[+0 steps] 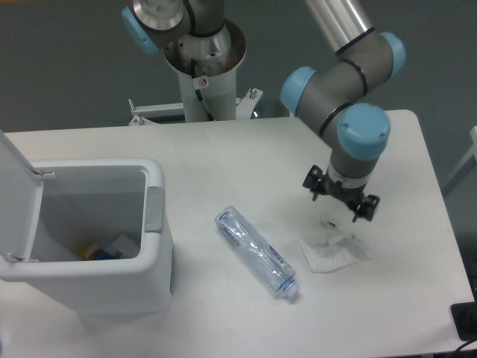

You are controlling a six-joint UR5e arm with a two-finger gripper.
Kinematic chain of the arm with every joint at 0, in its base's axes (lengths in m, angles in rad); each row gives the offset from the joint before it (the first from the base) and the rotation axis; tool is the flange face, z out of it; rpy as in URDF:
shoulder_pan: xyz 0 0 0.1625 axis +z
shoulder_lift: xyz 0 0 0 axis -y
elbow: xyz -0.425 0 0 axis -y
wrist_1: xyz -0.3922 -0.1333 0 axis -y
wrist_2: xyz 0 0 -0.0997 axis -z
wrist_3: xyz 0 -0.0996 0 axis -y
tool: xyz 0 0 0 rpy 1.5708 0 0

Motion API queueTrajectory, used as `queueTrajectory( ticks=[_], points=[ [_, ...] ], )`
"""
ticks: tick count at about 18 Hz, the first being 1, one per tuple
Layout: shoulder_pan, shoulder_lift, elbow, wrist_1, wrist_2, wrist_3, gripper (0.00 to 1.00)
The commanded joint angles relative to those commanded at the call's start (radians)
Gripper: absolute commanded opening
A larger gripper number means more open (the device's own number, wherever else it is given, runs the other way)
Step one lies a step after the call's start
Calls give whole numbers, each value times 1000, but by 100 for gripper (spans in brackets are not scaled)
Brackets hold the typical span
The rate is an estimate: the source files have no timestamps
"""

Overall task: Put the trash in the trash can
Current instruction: 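Lower the gripper onto the plastic wrapper and close on it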

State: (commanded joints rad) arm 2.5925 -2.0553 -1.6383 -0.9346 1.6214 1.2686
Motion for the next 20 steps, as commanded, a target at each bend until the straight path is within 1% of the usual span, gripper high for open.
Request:
queueTrajectory(
  ticks=[1,3,4,7,9,10,11,12,14,15,16,20],
  points=[
    [-6,-17,6,17,3,0,100],
    [-18,-23,6,16,3,0,100],
    [-25,-26,-6,17,5,0,100],
    [-25,-35,0,22,5,0,100],
    [-26,-35,-3,20,5,2,92],
    [-26,-34,-17,13,6,3,73],
    [-25,-25,-44,14,6,23,57],
    [-25,-19,-57,16,5,56,42],
    [-20,-9,-63,14,5,104,21],
    [-20,-8,-61,14,6,104,8],
    [-18,-3,-60,13,6,104,0],
    [-12,6,-40,0,6,106,0]
  ],
)
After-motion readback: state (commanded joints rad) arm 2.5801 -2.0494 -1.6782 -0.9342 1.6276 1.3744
